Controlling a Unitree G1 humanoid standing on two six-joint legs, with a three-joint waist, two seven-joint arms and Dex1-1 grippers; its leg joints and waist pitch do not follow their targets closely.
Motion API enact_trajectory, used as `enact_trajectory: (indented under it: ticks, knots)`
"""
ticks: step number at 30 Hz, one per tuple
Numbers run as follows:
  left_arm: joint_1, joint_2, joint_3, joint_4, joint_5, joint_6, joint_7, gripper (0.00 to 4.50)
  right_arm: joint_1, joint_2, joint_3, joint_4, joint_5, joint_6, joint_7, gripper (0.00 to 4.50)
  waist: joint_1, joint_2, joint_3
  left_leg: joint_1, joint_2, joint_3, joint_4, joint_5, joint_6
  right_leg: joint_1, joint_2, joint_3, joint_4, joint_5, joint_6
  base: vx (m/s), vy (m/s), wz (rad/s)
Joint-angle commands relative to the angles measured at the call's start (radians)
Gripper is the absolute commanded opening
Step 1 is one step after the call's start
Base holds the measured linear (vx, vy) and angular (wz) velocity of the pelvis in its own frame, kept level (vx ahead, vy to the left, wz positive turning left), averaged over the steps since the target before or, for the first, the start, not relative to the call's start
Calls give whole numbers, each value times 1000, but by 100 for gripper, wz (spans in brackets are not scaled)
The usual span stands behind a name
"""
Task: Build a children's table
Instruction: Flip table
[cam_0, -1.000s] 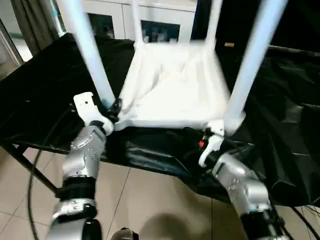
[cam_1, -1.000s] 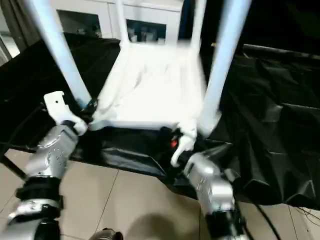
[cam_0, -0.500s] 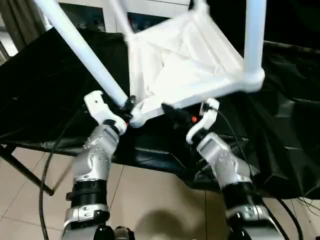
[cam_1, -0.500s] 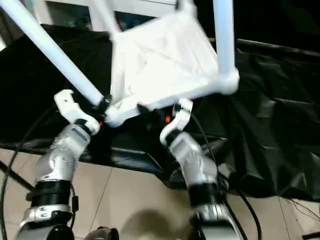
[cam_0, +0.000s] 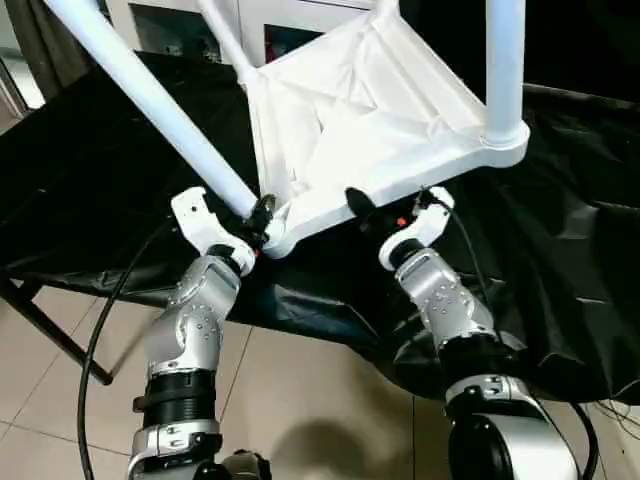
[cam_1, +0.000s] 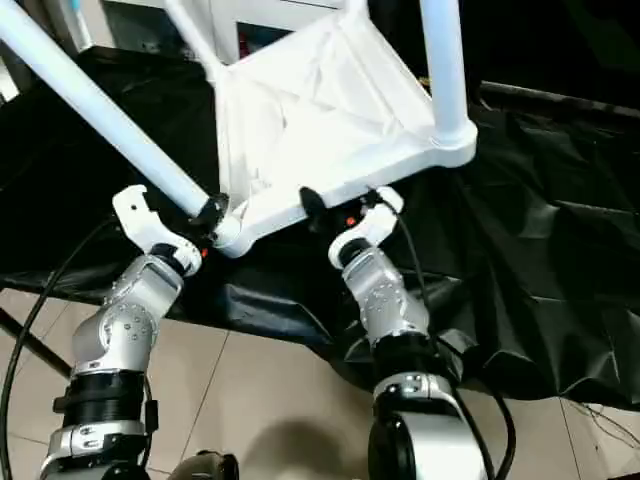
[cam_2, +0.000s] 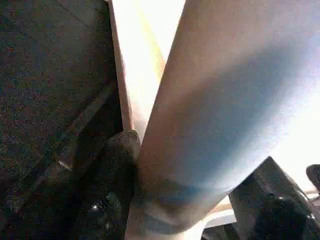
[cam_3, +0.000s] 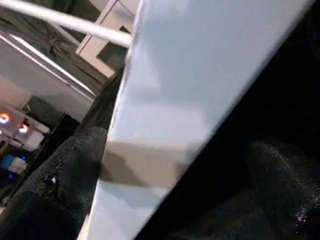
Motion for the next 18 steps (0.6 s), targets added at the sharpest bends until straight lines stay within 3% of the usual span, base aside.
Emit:
enact_trajectory:
  ticks: [1,8,10,13,18]
  knots:
    - [-1,-26,-23,-48,-73,22,-49,237,-49,-14,-34,38,32,-20,26,450,-4,0,-71,55,67,-29,-67,-92,43,32,-85,38,-61,158,-208,0,0,0]
    - [14,-19,-50,-73,-77,58,-80,237,-153,-41,-68,181,18,-64,17,450,-4,1,-72,57,66,-25,-64,-72,46,28,-81,36,-58,177,-222,0,0,0]
    - [17,-17,-53,-76,-77,63,-85,237,-166,-42,-76,196,22,-67,15,416,-3,0,-72,54,67,-26,-65,-67,51,30,-82,34,-56,187,-218,0,0,0]
    - [23,-16,-57,-85,-76,72,-86,237,-186,-44,-87,225,23,-82,21,413,-6,0,-70,55,67,-24,-66,-87,49,29,-83,35,-59,167,-220,0,0,0]
    - [24,-15,-56,-86,-72,80,-85,237,-203,-42,-103,262,26,-106,28,356,-8,0,-69,55,67,-24,-67,-95,47,28,-85,35,-62,150,-220,0,0,0]
